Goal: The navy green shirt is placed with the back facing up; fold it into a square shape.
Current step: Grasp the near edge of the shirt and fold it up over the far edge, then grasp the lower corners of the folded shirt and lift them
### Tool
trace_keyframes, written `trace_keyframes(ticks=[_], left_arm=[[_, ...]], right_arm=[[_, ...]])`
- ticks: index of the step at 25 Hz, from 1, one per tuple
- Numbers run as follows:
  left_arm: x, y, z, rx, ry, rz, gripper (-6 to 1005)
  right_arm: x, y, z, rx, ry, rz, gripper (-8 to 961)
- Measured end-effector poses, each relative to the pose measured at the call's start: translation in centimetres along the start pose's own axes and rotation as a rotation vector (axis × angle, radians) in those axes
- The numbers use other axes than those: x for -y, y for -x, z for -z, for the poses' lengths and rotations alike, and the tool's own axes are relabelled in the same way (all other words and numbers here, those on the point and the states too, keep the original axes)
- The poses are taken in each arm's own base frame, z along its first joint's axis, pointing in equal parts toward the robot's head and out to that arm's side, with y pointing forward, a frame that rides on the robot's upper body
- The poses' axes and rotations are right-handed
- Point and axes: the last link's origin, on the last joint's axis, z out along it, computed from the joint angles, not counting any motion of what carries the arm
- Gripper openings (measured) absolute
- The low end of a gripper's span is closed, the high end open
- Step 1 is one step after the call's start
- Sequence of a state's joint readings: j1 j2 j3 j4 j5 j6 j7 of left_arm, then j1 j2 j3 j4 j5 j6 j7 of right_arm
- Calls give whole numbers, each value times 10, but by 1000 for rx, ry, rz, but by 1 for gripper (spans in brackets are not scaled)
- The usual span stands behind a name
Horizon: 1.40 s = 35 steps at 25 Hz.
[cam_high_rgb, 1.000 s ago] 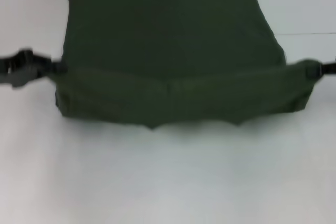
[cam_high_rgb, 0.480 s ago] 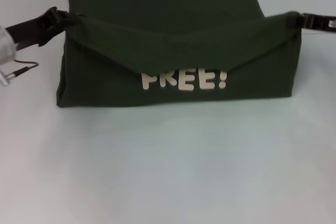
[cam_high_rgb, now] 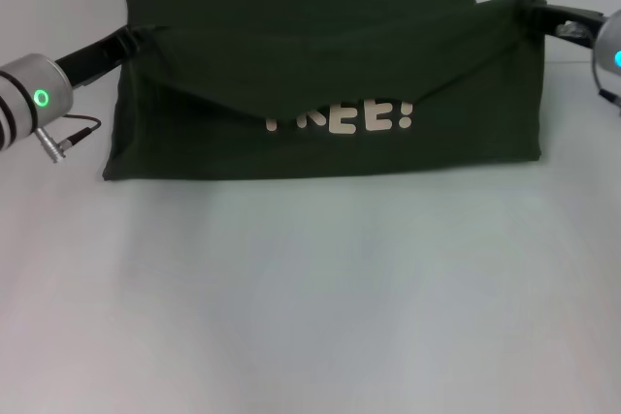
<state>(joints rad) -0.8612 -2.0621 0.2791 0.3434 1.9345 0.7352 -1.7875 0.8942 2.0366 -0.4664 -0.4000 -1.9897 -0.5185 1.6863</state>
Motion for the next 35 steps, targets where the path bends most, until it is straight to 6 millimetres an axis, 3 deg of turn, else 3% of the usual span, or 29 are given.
trace_keyframes(ticks=[8, 18, 24, 30, 32, 35], left_arm=[[-3, 15, -6, -23, -32, -48, 117], [8, 22, -8, -18, -139, -39, 141], [21, 0, 0, -73, -167, -25, 310], [32, -5, 20, -83, -78, 19, 559], [30, -2, 32, -67, 11, 3, 645], [27, 3, 46, -17, 102, -71, 759]], right_arm=[[-20, -17, -11, -12, -36, 60, 85], [-12, -23, -9, -26, -70, 60, 247], [1, -12, -6, -7, -99, 75, 364], [11, 1, 2, 32, -50, 59, 618], [16, 2, 9, 50, -6, 36, 848], [25, -3, 23, 63, 71, 5, 881]])
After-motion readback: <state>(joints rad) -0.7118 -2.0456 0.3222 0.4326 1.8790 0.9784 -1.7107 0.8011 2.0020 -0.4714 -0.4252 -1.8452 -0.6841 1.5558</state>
